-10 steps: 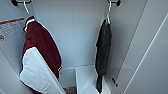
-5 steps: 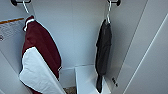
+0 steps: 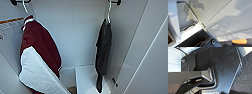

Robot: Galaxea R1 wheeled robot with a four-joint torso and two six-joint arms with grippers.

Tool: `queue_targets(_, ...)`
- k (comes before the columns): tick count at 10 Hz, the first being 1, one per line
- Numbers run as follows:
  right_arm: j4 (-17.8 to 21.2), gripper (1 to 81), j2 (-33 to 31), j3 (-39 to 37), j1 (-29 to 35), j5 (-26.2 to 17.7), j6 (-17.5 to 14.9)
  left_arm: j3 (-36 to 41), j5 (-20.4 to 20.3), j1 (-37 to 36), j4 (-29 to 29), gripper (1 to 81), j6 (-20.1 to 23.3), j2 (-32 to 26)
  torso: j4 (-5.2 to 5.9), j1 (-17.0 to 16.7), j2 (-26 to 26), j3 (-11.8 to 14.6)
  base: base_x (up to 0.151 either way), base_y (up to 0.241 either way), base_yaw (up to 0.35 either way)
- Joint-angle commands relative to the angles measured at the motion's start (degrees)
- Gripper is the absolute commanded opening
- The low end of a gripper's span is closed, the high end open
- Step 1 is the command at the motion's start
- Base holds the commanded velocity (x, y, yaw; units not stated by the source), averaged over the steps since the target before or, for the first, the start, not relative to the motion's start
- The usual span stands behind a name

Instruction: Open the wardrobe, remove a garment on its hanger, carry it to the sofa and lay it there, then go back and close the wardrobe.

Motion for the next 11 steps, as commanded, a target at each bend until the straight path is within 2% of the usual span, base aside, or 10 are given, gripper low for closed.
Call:
queue_targets(1,-0.5,81.1,-0.1,0.0,1.4,-2.8,0.1,4.9,3.9,-8.7,-0.6,81.1,-0.8,0.7,0.0,0.0,0.0,0.0,0.0,0.0,0.0)
queue_targets(6,-0.5,81.1,-0.1,0.0,1.5,-2.8,0.1,19.2,3.9,-14.5,-0.3,81.1,-6.2,-3.1,0.0,0.0,0.0,0.0,0.0,0.0,0.0)
queue_targets(11,-0.5,81.1,-0.2,-0.3,1.4,-2.9,0.0,21.8,3.9,-22.8,-0.6,81.1,-12.6,-3.3,0.0,0.0,0.0,0.0,0.0,0.0,0.0)
